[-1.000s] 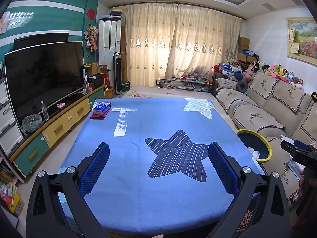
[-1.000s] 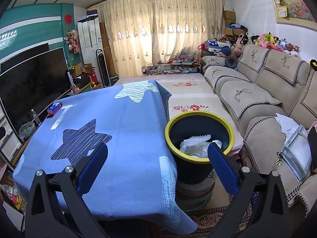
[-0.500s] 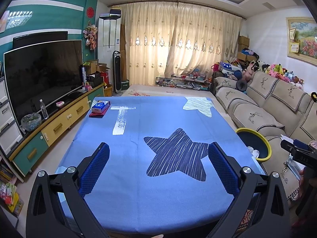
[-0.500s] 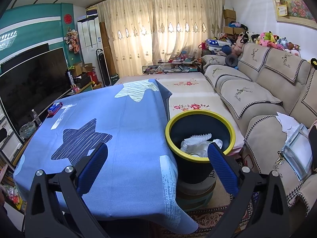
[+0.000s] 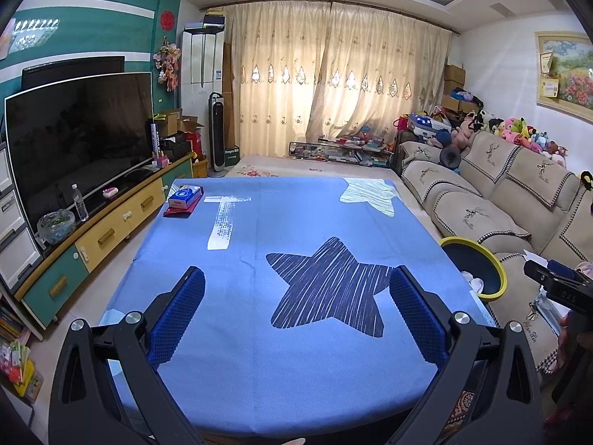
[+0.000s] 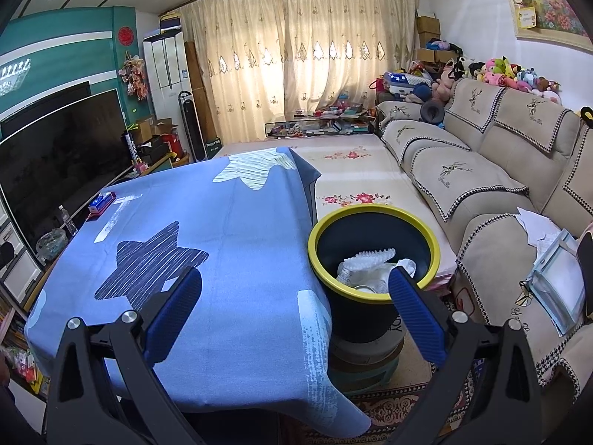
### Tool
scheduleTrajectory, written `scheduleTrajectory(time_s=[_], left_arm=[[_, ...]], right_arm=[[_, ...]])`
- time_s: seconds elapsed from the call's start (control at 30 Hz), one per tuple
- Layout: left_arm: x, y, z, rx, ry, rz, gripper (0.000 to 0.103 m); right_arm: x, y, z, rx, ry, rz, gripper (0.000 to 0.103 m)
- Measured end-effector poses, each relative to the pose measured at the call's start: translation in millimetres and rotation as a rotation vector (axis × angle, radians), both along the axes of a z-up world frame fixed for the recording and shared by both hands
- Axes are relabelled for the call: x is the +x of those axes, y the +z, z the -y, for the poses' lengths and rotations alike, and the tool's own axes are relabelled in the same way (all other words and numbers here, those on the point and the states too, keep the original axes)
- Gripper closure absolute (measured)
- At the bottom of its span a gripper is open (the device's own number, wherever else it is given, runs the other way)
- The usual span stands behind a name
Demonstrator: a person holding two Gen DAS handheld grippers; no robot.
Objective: Collect trash
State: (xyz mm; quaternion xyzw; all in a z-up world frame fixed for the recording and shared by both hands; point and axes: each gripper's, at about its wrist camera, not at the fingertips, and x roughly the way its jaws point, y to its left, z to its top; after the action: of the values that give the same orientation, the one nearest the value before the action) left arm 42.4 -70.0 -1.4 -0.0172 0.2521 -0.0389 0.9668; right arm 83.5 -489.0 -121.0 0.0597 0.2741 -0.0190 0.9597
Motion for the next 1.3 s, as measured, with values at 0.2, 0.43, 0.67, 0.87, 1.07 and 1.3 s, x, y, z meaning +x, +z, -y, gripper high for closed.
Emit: scheduleTrajectory(time_s=[0.2, 0.43, 0.67, 0.87, 1.07, 1.3], left_arm=[[1.7, 0.8, -0.1, -0.008, -0.003, 0.0, 0.005], [2.4, 1.6, -0.3, -0.017, -0.008, 0.0, 0.005], [8.8, -0.8, -0.9, -0.046, -0.025, -0.026, 0.005], [17.2, -3.5, 4.6, -0.055, -0.063, -0.027, 0.005], [25.2, -1.6, 8.6, -0.029, -0.049, -0.012, 0.005], [76.1, -17.3, -4.5, -0.015, -0.017, -0.097, 0.005]], right_arm=[[0.8, -1.4, -0.6, 0.002, 0.002, -0.002, 0.007], [1.5, -4.3, -2.7, 0.004, 0.006, -0.008, 0.007], [1.7, -4.3, -2.7, 0.004, 0.005, -0.009, 0.007], [4.0, -6.6, -3.2, 0.006, 0.006, -0.016, 0.007], [6.4, -8.9, -3.0, 0.005, 0.001, -0.021, 0.007], [39.8, -13.7, -16.8, -0.017, 0.038, -0.057, 0.007]])
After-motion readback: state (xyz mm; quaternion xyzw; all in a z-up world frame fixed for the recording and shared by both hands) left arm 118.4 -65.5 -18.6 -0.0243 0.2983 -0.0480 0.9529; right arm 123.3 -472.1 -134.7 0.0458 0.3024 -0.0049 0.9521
